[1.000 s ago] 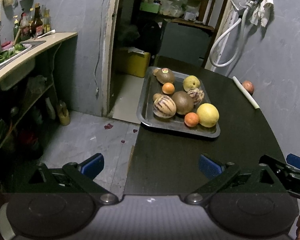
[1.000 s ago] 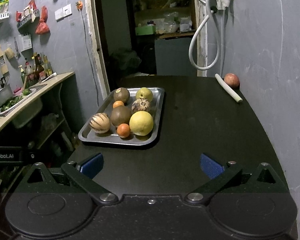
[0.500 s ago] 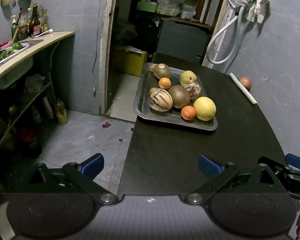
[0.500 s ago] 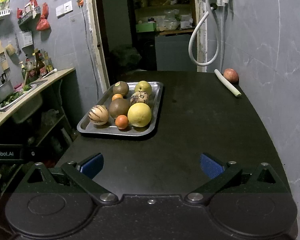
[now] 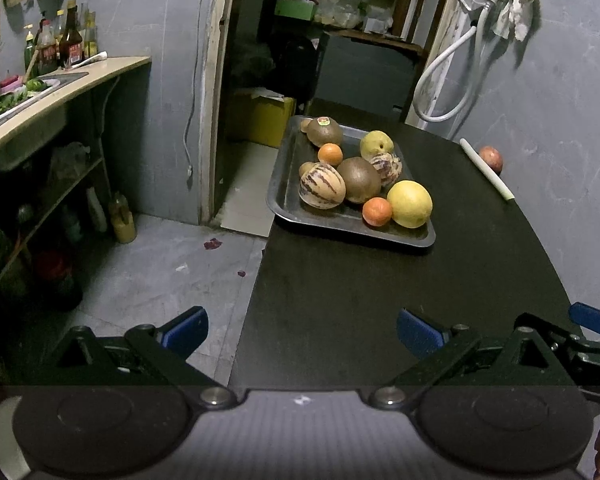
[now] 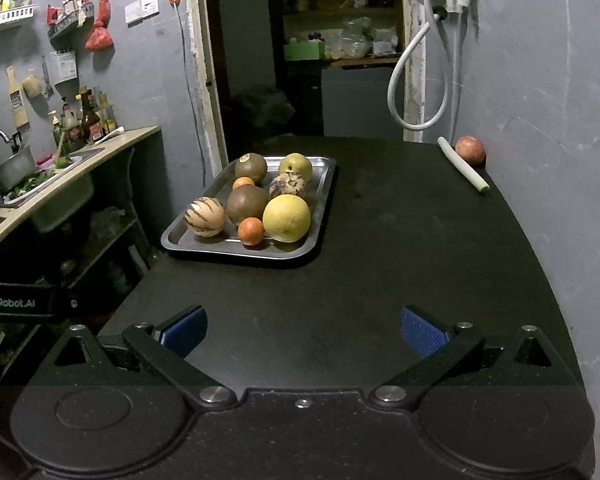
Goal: Organize fruits
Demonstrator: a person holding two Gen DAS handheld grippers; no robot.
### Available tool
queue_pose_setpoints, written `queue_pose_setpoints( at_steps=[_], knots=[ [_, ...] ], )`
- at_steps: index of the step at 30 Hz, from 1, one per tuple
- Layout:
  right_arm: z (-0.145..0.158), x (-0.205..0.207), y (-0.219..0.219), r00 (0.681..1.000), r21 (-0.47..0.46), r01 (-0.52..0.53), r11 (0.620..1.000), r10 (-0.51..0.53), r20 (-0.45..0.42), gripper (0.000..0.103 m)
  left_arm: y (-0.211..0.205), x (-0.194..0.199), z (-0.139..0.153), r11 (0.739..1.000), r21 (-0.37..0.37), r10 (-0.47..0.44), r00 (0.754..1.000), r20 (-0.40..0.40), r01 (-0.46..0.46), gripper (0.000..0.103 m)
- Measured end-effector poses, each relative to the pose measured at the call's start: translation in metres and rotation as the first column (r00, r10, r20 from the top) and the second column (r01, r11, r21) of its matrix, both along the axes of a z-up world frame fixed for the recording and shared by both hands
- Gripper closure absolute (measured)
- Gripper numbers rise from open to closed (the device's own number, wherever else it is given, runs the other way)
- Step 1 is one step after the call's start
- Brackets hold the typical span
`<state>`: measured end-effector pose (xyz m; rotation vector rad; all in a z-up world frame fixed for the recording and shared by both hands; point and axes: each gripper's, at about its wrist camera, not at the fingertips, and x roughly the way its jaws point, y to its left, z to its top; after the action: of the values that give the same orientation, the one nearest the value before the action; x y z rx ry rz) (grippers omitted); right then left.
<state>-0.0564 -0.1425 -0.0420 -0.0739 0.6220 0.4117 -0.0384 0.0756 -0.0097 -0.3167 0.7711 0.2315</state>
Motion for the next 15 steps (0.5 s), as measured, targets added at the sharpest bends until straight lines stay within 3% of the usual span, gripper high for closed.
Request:
queue_pose_setpoints(
  at_steps=[15],
  knots=[
    [-0.0007,0.0013,-0.0014,1.0,0.003,-0.004,1.0,0.004,-0.003,0.001,-0.0003,-0.0007,0.0003,1.0,0.001,-0.001,1.0,0.0,0.001,0.001]
  ],
)
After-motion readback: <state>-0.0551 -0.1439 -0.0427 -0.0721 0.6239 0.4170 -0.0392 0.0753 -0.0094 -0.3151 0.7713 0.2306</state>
